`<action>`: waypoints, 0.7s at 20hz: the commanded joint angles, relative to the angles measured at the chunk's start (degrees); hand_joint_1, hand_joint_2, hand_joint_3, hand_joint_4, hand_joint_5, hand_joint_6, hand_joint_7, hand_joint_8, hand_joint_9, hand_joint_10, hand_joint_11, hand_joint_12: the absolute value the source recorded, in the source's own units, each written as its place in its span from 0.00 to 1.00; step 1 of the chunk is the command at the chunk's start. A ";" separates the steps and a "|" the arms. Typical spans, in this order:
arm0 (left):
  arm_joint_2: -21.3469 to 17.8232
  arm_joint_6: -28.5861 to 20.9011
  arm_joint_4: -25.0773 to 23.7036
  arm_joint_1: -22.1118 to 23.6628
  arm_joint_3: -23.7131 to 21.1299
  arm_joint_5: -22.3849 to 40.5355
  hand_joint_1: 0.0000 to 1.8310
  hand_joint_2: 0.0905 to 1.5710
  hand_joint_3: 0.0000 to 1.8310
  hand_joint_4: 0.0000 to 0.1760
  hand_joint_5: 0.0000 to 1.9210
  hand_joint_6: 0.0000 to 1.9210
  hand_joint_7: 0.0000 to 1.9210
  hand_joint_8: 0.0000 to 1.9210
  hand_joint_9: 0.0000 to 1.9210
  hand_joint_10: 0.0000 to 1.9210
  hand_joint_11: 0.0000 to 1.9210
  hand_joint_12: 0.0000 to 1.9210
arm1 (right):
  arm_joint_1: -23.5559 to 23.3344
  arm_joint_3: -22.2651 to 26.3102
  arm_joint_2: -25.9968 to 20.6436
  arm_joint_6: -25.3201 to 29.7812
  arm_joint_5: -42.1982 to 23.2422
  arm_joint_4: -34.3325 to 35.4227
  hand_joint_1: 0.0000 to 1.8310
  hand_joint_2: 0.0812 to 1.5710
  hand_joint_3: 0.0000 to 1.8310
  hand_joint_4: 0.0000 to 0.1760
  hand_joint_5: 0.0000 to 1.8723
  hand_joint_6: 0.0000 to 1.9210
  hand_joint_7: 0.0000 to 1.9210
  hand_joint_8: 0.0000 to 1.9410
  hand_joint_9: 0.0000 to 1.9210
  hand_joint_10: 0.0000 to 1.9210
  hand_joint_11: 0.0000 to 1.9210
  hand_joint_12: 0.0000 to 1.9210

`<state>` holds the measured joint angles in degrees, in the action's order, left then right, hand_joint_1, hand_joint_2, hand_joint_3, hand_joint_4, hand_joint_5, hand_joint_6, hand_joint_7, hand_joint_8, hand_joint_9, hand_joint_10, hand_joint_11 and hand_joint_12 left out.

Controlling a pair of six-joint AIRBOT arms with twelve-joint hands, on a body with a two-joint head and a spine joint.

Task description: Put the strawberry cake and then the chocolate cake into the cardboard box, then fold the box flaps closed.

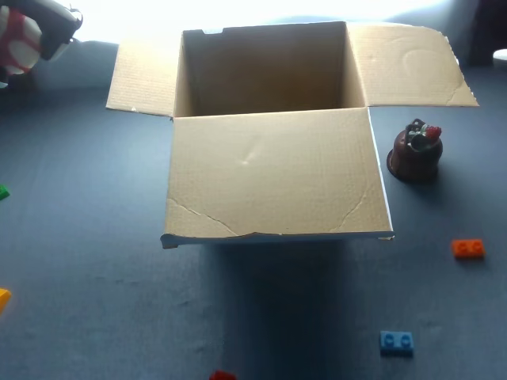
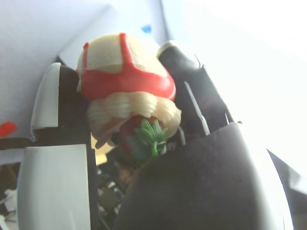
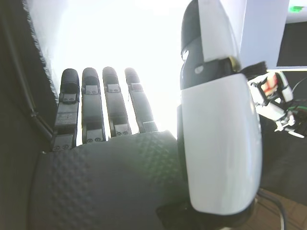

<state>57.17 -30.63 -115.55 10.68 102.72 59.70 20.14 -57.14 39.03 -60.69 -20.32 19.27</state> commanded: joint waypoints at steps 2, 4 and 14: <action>0.01 -0.14 4.48 1.78 0.02 -0.38 0.71 0.82 0.00 0.00 0.26 0.80 0.34 0.81 0.35 0.87 0.27 0.96 | -0.83 -0.16 -0.86 -0.09 -6.61 0.10 0.51 0.60 0.00 0.09 0.07 0.00 0.07 0.00 0.06 0.00 0.00 0.18; 0.50 -0.46 4.09 2.49 -0.01 0.32 0.71 0.83 0.00 0.00 0.25 0.81 0.32 0.84 0.34 0.89 0.27 0.98 | -0.83 -0.16 -0.86 -0.09 -6.61 0.10 0.48 0.60 0.00 0.17 0.06 0.00 0.05 0.00 0.05 0.00 0.00 0.18; 4.48 -2.32 2.97 6.01 0.15 2.21 0.70 0.83 0.00 0.00 0.26 0.79 0.31 0.86 0.33 0.90 0.26 0.98 | -0.86 -0.17 -0.86 -0.18 -6.90 0.10 0.45 0.62 0.00 0.13 0.05 0.00 0.05 0.00 0.05 0.00 0.00 0.19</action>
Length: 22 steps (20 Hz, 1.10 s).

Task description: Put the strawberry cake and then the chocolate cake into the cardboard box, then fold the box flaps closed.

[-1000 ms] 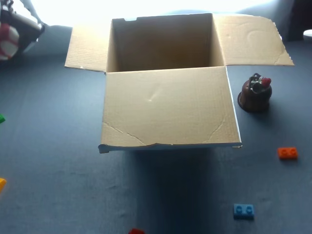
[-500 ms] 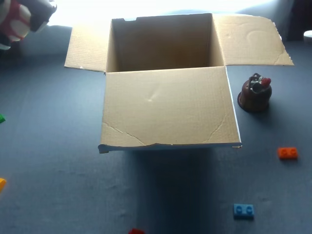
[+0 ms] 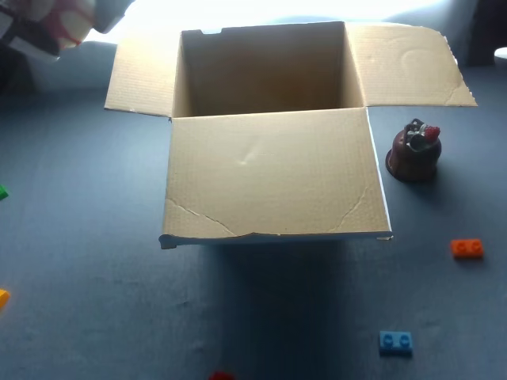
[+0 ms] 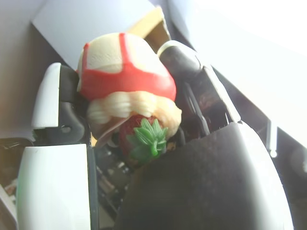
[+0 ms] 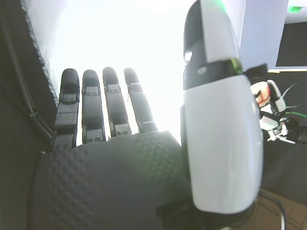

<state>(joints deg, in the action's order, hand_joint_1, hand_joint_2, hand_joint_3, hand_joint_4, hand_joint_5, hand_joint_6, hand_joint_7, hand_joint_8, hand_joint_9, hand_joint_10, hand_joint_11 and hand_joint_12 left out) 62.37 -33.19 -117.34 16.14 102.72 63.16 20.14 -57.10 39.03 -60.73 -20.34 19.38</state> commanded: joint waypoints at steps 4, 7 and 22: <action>0.62 -0.02 4.87 1.02 -0.68 -1.08 0.70 0.84 0.00 0.00 0.25 0.81 0.30 0.87 0.32 0.91 0.27 1.00 | -0.88 -0.21 -0.86 -0.15 -6.92 -0.01 0.47 0.61 0.00 0.09 0.05 0.00 0.06 0.00 0.06 0.00 0.00 0.24; 0.86 -0.04 4.86 -0.06 -3.53 -1.06 0.71 0.82 0.00 0.00 0.26 0.78 0.33 0.82 0.35 0.89 0.29 1.00 | -0.87 -0.21 -0.86 -0.19 -6.92 -0.01 0.49 0.59 0.00 0.10 0.05 0.00 0.07 0.00 0.07 0.00 0.00 0.24; 11.94 1.49 4.48 -4.45 -0.70 -3.48 0.71 0.83 0.00 0.00 0.27 0.77 0.32 0.85 0.33 0.91 0.28 1.00 | -0.99 -0.22 -0.82 -0.25 -7.06 -0.03 0.48 0.61 0.00 0.13 0.05 0.00 0.05 0.00 0.06 0.00 0.00 0.21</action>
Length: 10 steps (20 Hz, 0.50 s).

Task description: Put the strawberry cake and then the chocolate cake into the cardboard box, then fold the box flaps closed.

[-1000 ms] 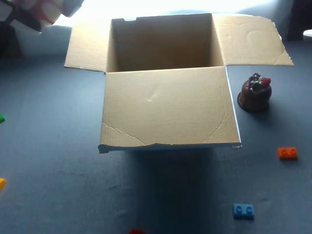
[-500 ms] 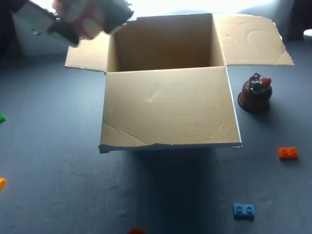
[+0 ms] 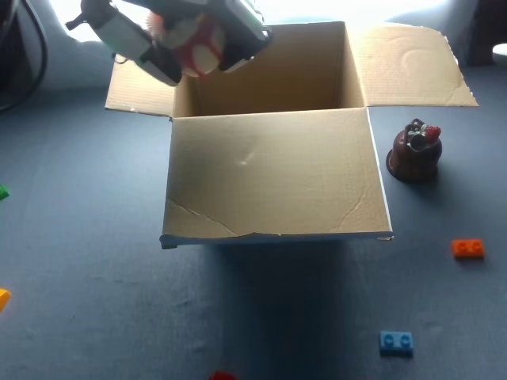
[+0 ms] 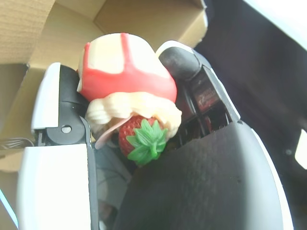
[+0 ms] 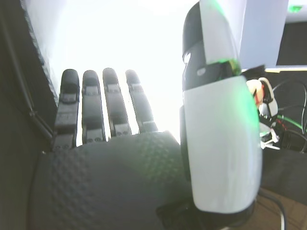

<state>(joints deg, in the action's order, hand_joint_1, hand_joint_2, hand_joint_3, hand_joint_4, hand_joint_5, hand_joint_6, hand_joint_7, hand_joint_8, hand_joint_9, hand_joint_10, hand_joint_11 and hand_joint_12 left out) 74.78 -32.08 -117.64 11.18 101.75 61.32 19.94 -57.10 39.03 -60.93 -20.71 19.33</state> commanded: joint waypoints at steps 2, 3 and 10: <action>0.89 0.72 4.79 0.02 0.92 -2.21 0.72 0.82 0.00 0.00 0.29 0.74 0.34 0.82 0.35 0.90 0.30 1.00 | -0.80 -0.22 -0.80 -0.08 -6.72 0.00 0.47 0.62 0.00 0.14 0.05 0.00 0.05 0.00 0.06 0.00 0.00 0.21; 1.64 0.88 4.78 -0.29 1.14 -2.41 0.72 0.82 0.00 0.00 0.29 0.73 0.34 0.83 0.34 0.91 0.30 1.00 | -0.80 -0.22 -0.79 -0.09 -6.75 0.00 0.46 0.63 0.00 0.16 0.04 0.00 0.03 0.00 0.04 0.00 0.00 0.19; 5.84 2.38 4.71 -1.91 1.95 -3.50 0.71 0.82 0.00 0.00 0.29 0.74 0.33 0.84 0.34 0.90 0.27 0.99 | -0.81 -0.22 -0.77 -0.17 -6.84 -0.01 0.45 0.62 0.00 0.18 0.03 0.00 0.02 0.00 0.03 0.00 0.00 0.18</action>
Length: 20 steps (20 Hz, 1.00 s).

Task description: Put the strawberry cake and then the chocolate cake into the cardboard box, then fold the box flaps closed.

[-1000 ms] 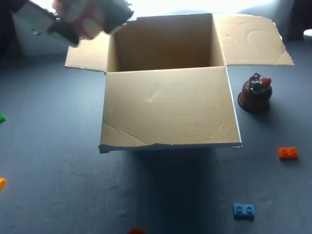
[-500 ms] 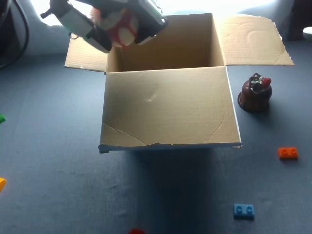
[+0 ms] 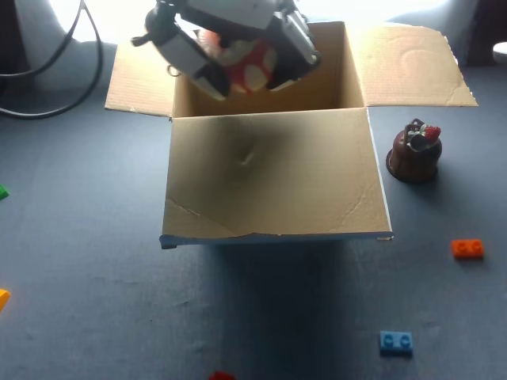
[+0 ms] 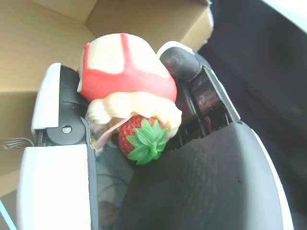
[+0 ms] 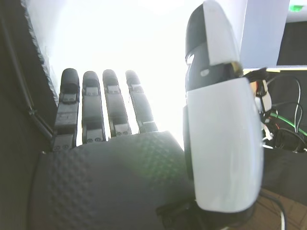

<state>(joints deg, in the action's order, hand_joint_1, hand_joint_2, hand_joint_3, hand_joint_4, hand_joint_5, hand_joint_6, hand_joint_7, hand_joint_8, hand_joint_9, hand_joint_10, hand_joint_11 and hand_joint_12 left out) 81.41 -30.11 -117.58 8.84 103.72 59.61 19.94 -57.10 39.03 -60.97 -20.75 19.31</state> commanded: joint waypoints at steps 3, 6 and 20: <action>1.20 0.81 4.65 -0.35 1.60 -2.04 0.71 0.82 0.00 0.00 0.28 0.75 0.32 0.85 0.34 0.91 0.28 1.00 | -0.81 -0.22 -0.75 -0.15 -6.86 0.02 0.45 0.63 0.00 0.15 0.05 0.00 0.04 0.00 0.04 0.00 0.00 0.17; 2.16 1.47 4.48 -1.56 2.57 -2.90 0.71 0.82 0.00 0.00 0.29 0.74 0.32 0.85 0.34 0.91 0.28 1.00 | -0.82 -0.22 -0.68 -0.20 -6.89 0.02 0.43 0.64 0.00 0.15 0.05 0.00 0.03 0.00 0.04 0.00 0.00 0.18; 4.35 2.08 3.57 -2.05 7.71 -3.72 0.34 0.71 0.00 0.00 0.26 0.04 0.34 0.02 0.32 0.23 0.16 0.66 | -0.81 -0.22 -0.17 -1.00 -7.23 0.01 0.41 0.65 0.00 0.11 0.04 0.00 0.02 0.00 0.03 0.00 0.00 0.16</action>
<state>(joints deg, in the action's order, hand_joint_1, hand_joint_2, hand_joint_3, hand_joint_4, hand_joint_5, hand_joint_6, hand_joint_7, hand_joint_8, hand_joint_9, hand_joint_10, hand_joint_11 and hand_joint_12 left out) 86.19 -28.32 -118.10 6.09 111.07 56.88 19.81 -57.10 39.66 -61.80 -21.17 19.33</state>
